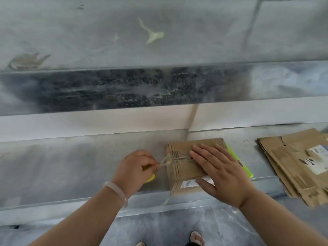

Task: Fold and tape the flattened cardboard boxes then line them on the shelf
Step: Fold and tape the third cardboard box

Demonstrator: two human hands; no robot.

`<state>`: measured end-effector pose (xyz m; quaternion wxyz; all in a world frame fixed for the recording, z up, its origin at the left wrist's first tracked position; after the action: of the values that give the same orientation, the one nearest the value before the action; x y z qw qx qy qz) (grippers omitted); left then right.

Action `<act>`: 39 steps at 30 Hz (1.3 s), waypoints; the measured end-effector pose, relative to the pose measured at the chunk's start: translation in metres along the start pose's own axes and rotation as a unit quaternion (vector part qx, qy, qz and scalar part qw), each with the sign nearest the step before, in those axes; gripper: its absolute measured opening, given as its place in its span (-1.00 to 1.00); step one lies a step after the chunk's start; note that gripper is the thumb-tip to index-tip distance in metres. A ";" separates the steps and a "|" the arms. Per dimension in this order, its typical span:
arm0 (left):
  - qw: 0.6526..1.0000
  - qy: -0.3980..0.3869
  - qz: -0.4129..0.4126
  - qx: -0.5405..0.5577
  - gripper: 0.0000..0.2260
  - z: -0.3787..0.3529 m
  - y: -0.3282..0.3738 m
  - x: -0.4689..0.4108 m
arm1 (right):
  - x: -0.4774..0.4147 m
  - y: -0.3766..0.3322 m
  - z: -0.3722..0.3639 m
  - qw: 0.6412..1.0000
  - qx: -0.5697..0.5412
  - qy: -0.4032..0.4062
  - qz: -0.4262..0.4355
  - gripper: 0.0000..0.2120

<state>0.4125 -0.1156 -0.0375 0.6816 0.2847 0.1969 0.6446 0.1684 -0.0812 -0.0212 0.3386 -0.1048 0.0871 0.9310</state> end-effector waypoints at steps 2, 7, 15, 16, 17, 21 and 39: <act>1.000 0.004 0.000 -0.016 -0.88 -0.003 0.004 -0.004 | -0.001 0.000 0.005 1.000 -0.007 0.003 -0.006 -0.39; 0.999 0.001 -0.017 -0.036 -0.87 -0.005 0.007 -0.002 | 0.020 0.017 0.036 0.930 -0.107 0.241 -0.257 -0.52; 1.000 0.003 -0.008 -0.027 -0.89 -0.001 0.005 0.000 | 0.074 0.082 -0.050 0.815 -0.137 -0.136 -0.546 -0.59; 1.000 0.000 -0.010 -0.027 -0.88 -0.001 0.006 0.000 | 0.073 0.082 -0.053 0.822 -0.112 -0.157 -0.536 -0.62; 1.000 -0.003 -0.013 -0.028 -0.86 -0.001 0.006 0.000 | 0.074 0.082 -0.054 0.824 -0.097 -0.159 -0.535 -0.66; 0.999 -0.027 -0.011 -0.014 -0.79 0.002 0.003 0.000 | 0.075 0.075 -0.048 0.792 -0.156 -0.034 -0.589 -0.87; 0.999 0.014 -0.035 0.013 -0.93 0.006 -0.002 0.003 | -0.044 -0.121 0.024 0.890 -0.265 -0.089 -0.359 -0.46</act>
<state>0.4183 -0.1132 -0.0336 0.6973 0.2775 0.2248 0.6215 0.2770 -0.0109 0.0017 0.6160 -0.1311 -0.2374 0.7396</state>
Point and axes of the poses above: each hand's wrist, its own x-axis away from the middle knuckle, its own z-axis out of the back of the hand, y = z × x, the point moved 5 cm from there along -x, towards the middle knuckle, and after that the axes turned 14 degrees about z, right-handed, at the moved point
